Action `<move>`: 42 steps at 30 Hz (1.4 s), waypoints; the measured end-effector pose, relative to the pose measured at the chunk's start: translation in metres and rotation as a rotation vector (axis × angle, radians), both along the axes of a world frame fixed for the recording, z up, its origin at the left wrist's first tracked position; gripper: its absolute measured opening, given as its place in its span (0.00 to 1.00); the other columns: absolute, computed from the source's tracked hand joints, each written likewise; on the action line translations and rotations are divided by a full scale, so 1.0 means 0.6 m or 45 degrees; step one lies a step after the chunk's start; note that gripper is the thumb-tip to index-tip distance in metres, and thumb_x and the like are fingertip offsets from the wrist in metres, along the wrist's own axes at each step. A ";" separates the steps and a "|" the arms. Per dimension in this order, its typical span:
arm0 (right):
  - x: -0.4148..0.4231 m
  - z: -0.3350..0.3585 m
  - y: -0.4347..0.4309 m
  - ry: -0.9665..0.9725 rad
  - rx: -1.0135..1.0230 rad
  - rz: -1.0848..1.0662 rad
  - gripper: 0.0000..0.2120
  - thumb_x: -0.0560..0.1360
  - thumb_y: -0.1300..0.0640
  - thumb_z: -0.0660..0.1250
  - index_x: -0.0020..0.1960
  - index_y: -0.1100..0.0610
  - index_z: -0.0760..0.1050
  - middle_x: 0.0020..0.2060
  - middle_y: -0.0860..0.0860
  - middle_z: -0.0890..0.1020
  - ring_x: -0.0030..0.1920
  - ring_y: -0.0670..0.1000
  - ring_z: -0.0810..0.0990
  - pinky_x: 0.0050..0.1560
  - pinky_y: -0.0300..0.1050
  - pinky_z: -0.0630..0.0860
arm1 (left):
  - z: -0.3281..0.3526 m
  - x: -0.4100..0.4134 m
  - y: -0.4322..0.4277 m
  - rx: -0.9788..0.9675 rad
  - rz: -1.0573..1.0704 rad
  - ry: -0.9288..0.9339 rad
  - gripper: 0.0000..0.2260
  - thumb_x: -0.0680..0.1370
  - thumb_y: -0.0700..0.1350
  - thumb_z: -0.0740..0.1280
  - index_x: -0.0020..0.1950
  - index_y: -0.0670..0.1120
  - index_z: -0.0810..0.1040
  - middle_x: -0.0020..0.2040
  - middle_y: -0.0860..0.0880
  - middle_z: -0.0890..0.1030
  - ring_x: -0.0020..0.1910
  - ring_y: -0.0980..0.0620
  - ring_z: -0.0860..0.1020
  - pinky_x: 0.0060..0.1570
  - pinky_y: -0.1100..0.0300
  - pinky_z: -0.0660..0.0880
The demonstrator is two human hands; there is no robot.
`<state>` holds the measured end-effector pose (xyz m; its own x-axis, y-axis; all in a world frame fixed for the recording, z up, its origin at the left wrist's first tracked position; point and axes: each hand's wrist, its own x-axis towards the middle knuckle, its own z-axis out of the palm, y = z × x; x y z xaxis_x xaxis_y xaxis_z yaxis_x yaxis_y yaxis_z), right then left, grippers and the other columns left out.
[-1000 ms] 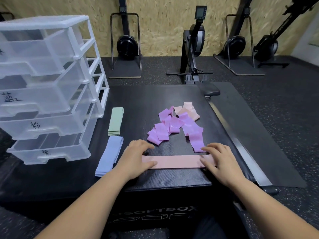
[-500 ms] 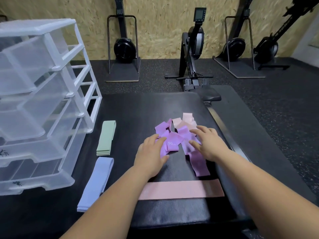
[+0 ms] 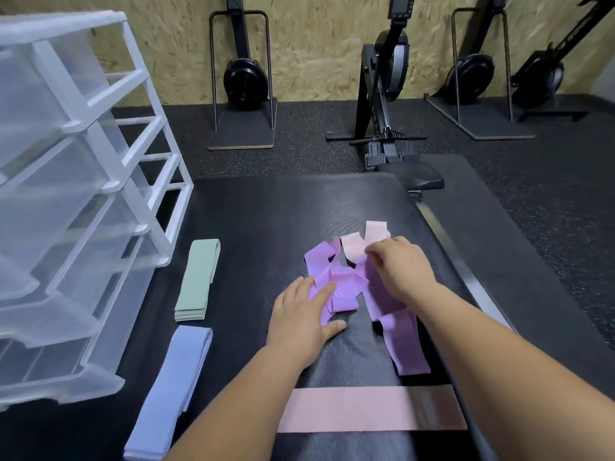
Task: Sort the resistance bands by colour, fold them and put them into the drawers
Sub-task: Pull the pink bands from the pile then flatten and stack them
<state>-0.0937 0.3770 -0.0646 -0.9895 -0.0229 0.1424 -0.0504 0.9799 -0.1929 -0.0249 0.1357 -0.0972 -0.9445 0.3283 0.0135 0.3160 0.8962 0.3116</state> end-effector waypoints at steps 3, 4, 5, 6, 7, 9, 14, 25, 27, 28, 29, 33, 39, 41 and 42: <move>0.007 -0.001 0.007 0.046 -0.176 -0.119 0.14 0.79 0.57 0.65 0.60 0.45 0.83 0.53 0.47 0.87 0.56 0.58 0.77 0.51 0.51 0.75 | 0.005 0.000 0.001 0.003 0.000 -0.026 0.32 0.81 0.69 0.63 0.83 0.64 0.59 0.85 0.53 0.53 0.84 0.48 0.50 0.82 0.49 0.50; 0.011 0.001 0.010 0.025 -0.193 -0.122 0.16 0.78 0.59 0.65 0.61 0.45 0.83 0.54 0.46 0.87 0.56 0.57 0.77 0.51 0.50 0.75 | 0.007 0.002 0.002 0.004 -0.001 -0.027 0.32 0.81 0.68 0.63 0.83 0.64 0.59 0.85 0.53 0.54 0.84 0.48 0.50 0.82 0.50 0.50; 0.016 0.006 0.014 -0.002 -0.156 -0.107 0.18 0.76 0.59 0.66 0.61 0.44 0.83 0.54 0.46 0.86 0.56 0.57 0.76 0.51 0.49 0.74 | 0.008 0.003 0.003 0.003 -0.002 -0.026 0.32 0.81 0.68 0.63 0.83 0.63 0.59 0.85 0.53 0.54 0.84 0.48 0.50 0.82 0.50 0.50; 0.020 0.011 0.018 -0.035 -0.084 -0.089 0.18 0.76 0.58 0.66 0.61 0.43 0.83 0.54 0.46 0.86 0.56 0.57 0.76 0.51 0.49 0.74 | 0.010 0.003 0.004 0.000 -0.001 -0.026 0.32 0.81 0.68 0.63 0.83 0.63 0.59 0.85 0.52 0.54 0.84 0.48 0.50 0.82 0.50 0.50; 0.025 0.017 0.023 -0.070 -0.006 -0.076 0.18 0.76 0.56 0.66 0.62 0.42 0.82 0.54 0.47 0.85 0.57 0.57 0.76 0.52 0.50 0.74 | 0.012 0.004 0.005 -0.004 -0.002 -0.029 0.32 0.81 0.68 0.63 0.83 0.63 0.59 0.85 0.52 0.54 0.84 0.47 0.50 0.82 0.50 0.50; 0.036 0.027 0.032 -0.117 0.068 -0.098 0.17 0.78 0.50 0.64 0.64 0.41 0.81 0.54 0.49 0.82 0.59 0.57 0.76 0.54 0.51 0.74 | 0.016 0.005 0.007 -0.009 -0.001 -0.040 0.32 0.81 0.67 0.64 0.83 0.62 0.59 0.84 0.52 0.55 0.84 0.47 0.50 0.82 0.51 0.49; 0.061 0.028 0.059 -0.185 0.100 -0.215 0.19 0.80 0.42 0.51 0.45 0.42 0.81 0.51 0.49 0.76 0.57 0.57 0.72 0.53 0.52 0.71 | 0.019 0.007 0.008 -0.008 0.002 -0.048 0.32 0.82 0.67 0.63 0.83 0.62 0.59 0.85 0.52 0.55 0.85 0.47 0.49 0.82 0.52 0.48; 0.027 0.001 0.046 -0.160 -0.111 -0.269 0.10 0.77 0.49 0.73 0.58 0.46 0.82 0.57 0.50 0.81 0.60 0.59 0.77 0.54 0.53 0.78 | 0.010 -0.001 0.009 0.009 0.014 0.004 0.32 0.80 0.67 0.66 0.82 0.63 0.61 0.83 0.53 0.57 0.83 0.49 0.53 0.82 0.51 0.52; 0.026 -0.004 0.045 -0.127 -0.193 -0.323 0.07 0.76 0.51 0.74 0.54 0.47 0.84 0.52 0.49 0.85 0.55 0.57 0.82 0.49 0.49 0.79 | 0.006 -0.002 0.008 0.007 0.017 0.006 0.32 0.80 0.67 0.66 0.82 0.63 0.61 0.83 0.53 0.57 0.84 0.48 0.53 0.82 0.49 0.54; 0.030 -0.002 0.045 -0.095 -0.212 -0.355 0.06 0.75 0.51 0.75 0.52 0.48 0.85 0.49 0.49 0.86 0.52 0.57 0.84 0.46 0.48 0.79 | 0.005 -0.002 0.008 0.004 0.019 0.006 0.33 0.80 0.68 0.66 0.82 0.63 0.61 0.83 0.53 0.58 0.84 0.48 0.53 0.82 0.49 0.54; 0.034 0.003 0.047 -0.040 -0.214 -0.385 0.05 0.75 0.51 0.75 0.50 0.48 0.85 0.46 0.49 0.87 0.50 0.57 0.84 0.43 0.48 0.79 | 0.005 -0.003 0.009 0.002 0.021 0.004 0.33 0.80 0.68 0.66 0.82 0.63 0.61 0.83 0.53 0.58 0.84 0.48 0.53 0.82 0.49 0.54; 0.051 0.053 0.054 0.247 -0.206 -0.461 0.07 0.77 0.48 0.73 0.52 0.48 0.86 0.48 0.52 0.86 0.51 0.60 0.84 0.44 0.50 0.79 | 0.010 0.003 0.013 -0.024 0.042 0.014 0.33 0.80 0.68 0.65 0.83 0.63 0.60 0.83 0.52 0.58 0.84 0.48 0.53 0.82 0.49 0.53; 0.069 0.168 0.067 0.329 -0.115 -0.448 0.08 0.76 0.44 0.74 0.49 0.47 0.86 0.44 0.52 0.85 0.48 0.60 0.81 0.40 0.46 0.71 | 0.046 0.021 0.027 -0.045 0.105 0.145 0.35 0.77 0.66 0.71 0.80 0.62 0.61 0.81 0.48 0.57 0.81 0.43 0.56 0.80 0.48 0.57; 0.074 0.193 0.068 0.236 -0.213 -0.444 0.06 0.73 0.43 0.75 0.45 0.45 0.85 0.40 0.48 0.85 0.47 0.57 0.83 0.39 0.45 0.73 | 0.059 0.030 0.031 0.039 0.115 0.188 0.33 0.77 0.63 0.71 0.79 0.60 0.63 0.80 0.49 0.60 0.79 0.44 0.58 0.78 0.50 0.59; 0.077 0.202 0.067 0.215 -0.264 -0.437 0.05 0.71 0.43 0.75 0.42 0.44 0.84 0.39 0.46 0.85 0.46 0.56 0.84 0.39 0.44 0.74 | 0.067 0.035 0.031 0.109 0.133 0.188 0.32 0.77 0.63 0.70 0.78 0.59 0.64 0.79 0.49 0.60 0.78 0.46 0.58 0.77 0.52 0.60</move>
